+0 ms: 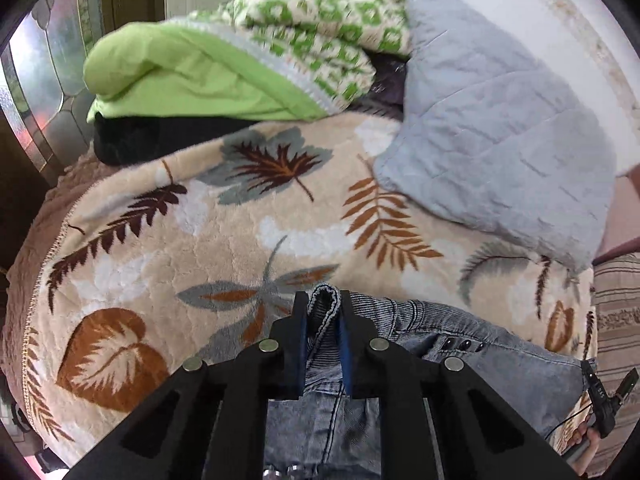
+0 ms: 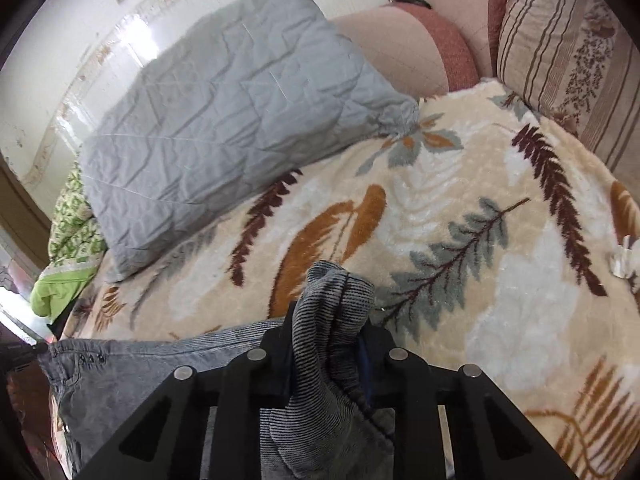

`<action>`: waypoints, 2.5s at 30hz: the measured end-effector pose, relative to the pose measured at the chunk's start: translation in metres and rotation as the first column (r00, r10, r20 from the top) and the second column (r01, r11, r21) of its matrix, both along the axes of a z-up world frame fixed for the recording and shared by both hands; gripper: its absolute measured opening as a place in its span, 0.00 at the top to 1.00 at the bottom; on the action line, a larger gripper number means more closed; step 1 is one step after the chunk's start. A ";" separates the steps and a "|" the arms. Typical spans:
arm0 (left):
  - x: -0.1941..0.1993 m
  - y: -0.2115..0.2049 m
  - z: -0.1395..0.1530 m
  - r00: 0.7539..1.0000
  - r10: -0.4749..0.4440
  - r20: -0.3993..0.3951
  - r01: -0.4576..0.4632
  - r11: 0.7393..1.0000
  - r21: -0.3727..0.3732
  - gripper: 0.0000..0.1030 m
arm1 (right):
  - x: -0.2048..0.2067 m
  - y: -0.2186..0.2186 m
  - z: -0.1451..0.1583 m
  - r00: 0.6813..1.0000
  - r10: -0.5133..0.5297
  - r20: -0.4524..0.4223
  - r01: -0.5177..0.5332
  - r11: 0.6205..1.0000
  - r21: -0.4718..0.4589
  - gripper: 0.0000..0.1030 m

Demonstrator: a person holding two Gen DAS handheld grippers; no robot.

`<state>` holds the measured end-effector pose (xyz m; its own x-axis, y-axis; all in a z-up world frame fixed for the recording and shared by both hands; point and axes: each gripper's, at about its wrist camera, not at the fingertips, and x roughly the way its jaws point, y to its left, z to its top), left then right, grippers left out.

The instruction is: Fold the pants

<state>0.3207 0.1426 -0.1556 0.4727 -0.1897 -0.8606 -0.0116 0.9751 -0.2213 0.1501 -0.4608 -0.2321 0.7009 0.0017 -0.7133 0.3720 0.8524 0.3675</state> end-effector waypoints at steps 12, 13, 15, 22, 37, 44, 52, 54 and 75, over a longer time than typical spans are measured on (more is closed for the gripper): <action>-0.127 0.039 0.050 0.995 -0.024 0.096 0.027 0.999 -0.032 0.87 | -0.106 0.018 0.071 0.995 0.065 0.081 -0.062 0.997 -0.041 0.77; -0.139 0.043 0.050 0.995 -0.023 0.096 0.027 0.999 -0.034 0.87 | -0.116 0.021 0.073 0.994 0.070 0.081 -0.067 0.997 -0.040 0.77; -0.162 0.050 0.045 0.996 -0.022 0.088 0.025 0.999 -0.035 0.87 | -0.137 0.025 0.076 0.994 0.080 0.075 -0.078 0.997 -0.028 0.77; -0.231 0.063 0.001 0.999 -0.037 0.019 0.037 0.999 0.006 0.87 | -0.196 0.035 0.053 0.990 0.134 -0.041 -0.134 0.991 -0.002 0.77; -0.288 0.077 -0.033 1.000 -0.008 -0.023 0.011 0.992 0.124 0.86 | -0.272 0.031 0.061 0.953 0.248 -0.174 -0.252 0.968 -0.004 0.32; -0.296 0.039 0.004 0.990 -0.091 0.107 0.077 0.989 0.125 0.86 | -0.202 0.015 0.026 0.965 0.176 -0.197 -0.167 0.984 0.062 0.33; -0.291 0.009 -0.031 0.992 -0.123 -0.003 0.123 0.990 0.066 0.86 | -0.146 0.018 -0.025 0.911 0.155 -0.381 -0.159 0.987 0.023 0.82; -0.289 0.004 -0.038 0.992 -0.123 -0.020 0.124 0.990 0.065 0.86 | -0.148 0.026 -0.003 0.929 0.179 -0.324 -0.200 0.979 -0.033 0.97; -0.275 -0.020 -0.093 0.989 -0.090 -0.115 0.105 0.985 0.135 0.86 | -0.128 -0.014 -0.007 0.957 -0.175 -0.231 0.139 0.976 -0.166 0.84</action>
